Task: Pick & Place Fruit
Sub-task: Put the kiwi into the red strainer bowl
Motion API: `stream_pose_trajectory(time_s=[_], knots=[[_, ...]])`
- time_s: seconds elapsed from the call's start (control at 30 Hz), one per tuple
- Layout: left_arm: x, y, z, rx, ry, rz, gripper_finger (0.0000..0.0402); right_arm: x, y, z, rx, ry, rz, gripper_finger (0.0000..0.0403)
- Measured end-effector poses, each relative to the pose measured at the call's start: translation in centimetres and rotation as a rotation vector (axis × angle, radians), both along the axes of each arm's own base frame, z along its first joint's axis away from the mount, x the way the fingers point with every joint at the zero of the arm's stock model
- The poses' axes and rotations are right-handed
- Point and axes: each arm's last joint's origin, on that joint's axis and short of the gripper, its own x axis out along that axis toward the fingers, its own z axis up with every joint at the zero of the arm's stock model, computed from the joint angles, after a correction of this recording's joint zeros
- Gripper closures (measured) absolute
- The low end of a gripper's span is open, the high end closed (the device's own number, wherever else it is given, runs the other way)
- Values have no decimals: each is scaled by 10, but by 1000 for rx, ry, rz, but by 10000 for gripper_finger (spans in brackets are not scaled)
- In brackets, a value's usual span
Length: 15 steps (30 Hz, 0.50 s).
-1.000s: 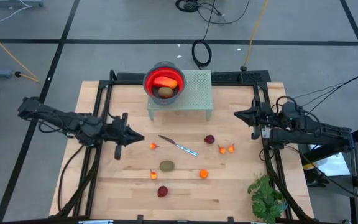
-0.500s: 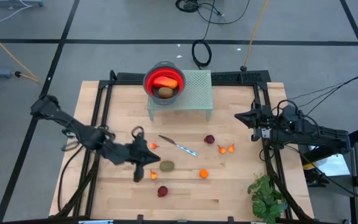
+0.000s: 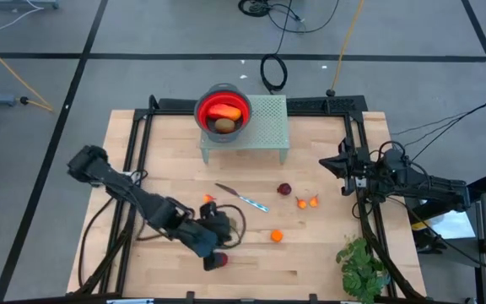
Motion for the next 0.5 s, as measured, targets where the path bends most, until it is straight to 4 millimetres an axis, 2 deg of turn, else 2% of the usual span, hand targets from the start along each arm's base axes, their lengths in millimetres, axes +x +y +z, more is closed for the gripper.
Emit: stream_pose_trajectory(time_s=[0.23,0.5], knots=[[18,1,-30,17,103,-13,380,1,0,-4,6,42,4,403],[26,13,-40,32,144,16,380,1,0,-5,-5,53,2,403]])
